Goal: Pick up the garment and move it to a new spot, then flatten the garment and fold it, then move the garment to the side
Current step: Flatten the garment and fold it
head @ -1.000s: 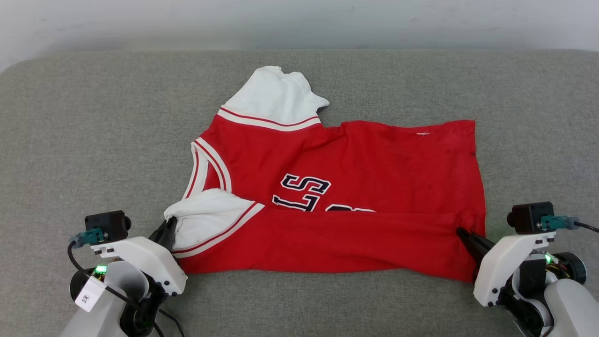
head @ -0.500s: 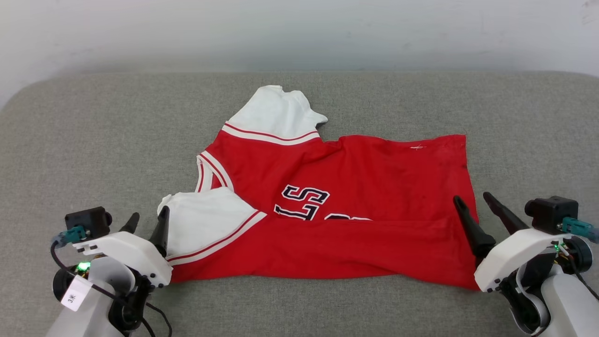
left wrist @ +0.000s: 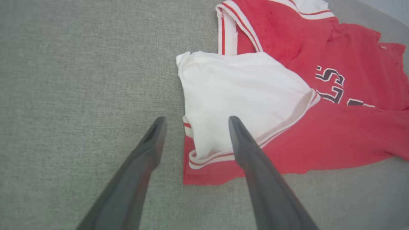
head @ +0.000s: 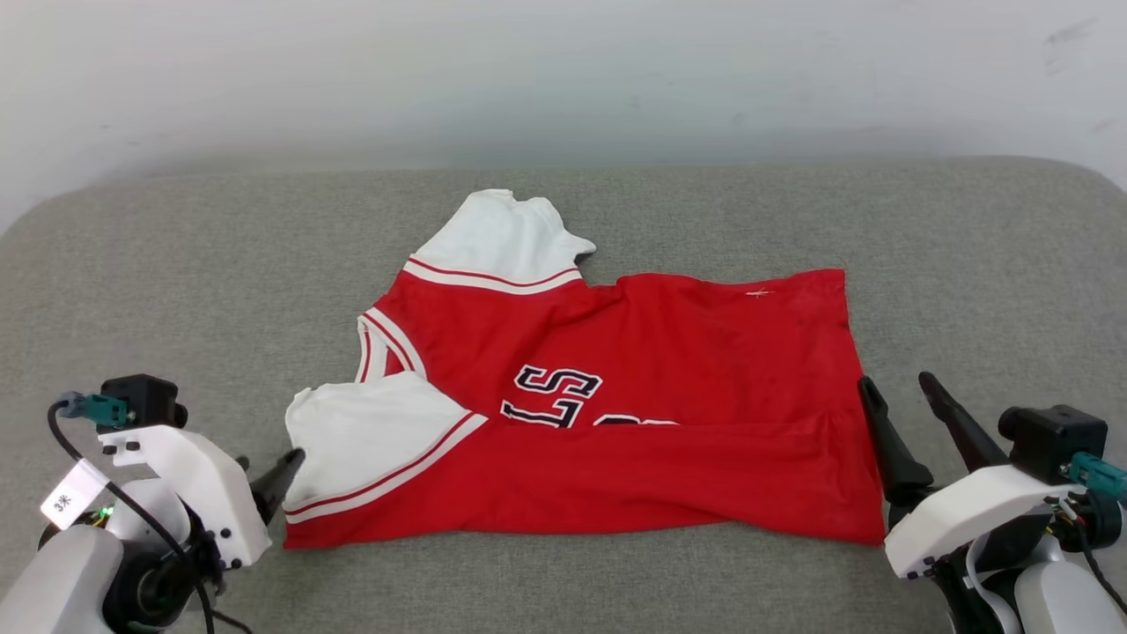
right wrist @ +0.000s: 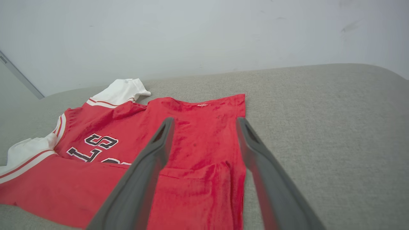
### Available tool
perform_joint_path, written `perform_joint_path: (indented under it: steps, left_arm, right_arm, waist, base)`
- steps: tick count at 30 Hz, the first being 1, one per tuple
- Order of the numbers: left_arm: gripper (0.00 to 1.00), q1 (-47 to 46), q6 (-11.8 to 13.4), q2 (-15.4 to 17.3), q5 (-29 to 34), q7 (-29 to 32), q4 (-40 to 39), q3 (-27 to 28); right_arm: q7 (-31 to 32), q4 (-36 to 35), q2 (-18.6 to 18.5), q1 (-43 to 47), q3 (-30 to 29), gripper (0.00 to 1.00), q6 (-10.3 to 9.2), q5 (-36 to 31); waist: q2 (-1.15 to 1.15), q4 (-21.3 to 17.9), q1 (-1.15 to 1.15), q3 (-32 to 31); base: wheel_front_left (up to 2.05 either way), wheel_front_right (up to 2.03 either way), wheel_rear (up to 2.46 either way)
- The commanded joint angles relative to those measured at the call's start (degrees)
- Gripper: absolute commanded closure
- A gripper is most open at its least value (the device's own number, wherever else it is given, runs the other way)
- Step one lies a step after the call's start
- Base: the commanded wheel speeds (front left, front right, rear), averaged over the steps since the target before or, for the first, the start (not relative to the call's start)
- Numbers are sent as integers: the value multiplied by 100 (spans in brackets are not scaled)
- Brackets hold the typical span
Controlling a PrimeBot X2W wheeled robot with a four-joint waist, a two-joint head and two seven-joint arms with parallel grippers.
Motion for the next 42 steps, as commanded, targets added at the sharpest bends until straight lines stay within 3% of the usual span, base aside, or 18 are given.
perform_joint_path:
  steps: [1,4,9,19,20,21,22,30,37,42]
  left_arm:
    - [0,108,61,94,-86,268,-144,-38]
    - [0,209,237,230,-248,823,-409,-85]
    - [0,321,522,230,-404,1188,-459,-98]
    - [0,423,536,-76,-558,1659,-41,-455]
    - [52,434,516,-116,-563,1688,-24,-501]
    - [92,428,507,-158,-558,1636,-34,-501]
    - [100,417,507,-195,-561,1585,-41,-484]
    - [100,430,636,-20,-428,1195,-570,-249]
    - [100,655,891,174,-263,1019,-1338,-169]
    - [100,666,1001,228,-153,991,-1726,-176]
  right_arm:
    - [38,-105,63,90,-43,0,-6,-26]
    - [129,-280,157,147,-89,0,-5,-71]
    - [253,-382,258,120,-138,0,-5,-61]
    - [340,-338,320,-9,-285,0,-5,88]
    - [385,-313,299,-18,-320,0,-5,104]
    - [425,-295,271,-20,-368,0,-5,142]
    - [482,-273,234,-29,-435,0,-6,156]
    - [1570,-127,-97,40,-744,0,-5,271]
    - [3069,-202,-403,90,-500,0,-5,625]
    - [3741,-317,-487,-68,-180,0,-5,799]
  waist:
    - [0,-44,1,28]
    - [0,-127,1,100]
    - [0,-267,1,282]
    - [0,-498,1,604]
    - [0,-504,1,614]
    - [0,-507,1,623]
    - [0,-509,1,625]
    - [0,-440,1,494]
    - [0,-288,1,415]
    - [0,-156,1,538]
  base:
    - [0,0,0]
    - [0,0,0]
    - [0,0,0]
    - [0,0,0]
    - [0,0,0]
    - [0,0,0]
    - [0,0,0]
    - [0,0,0]
    - [0,0,0]
    - [0,0,0]
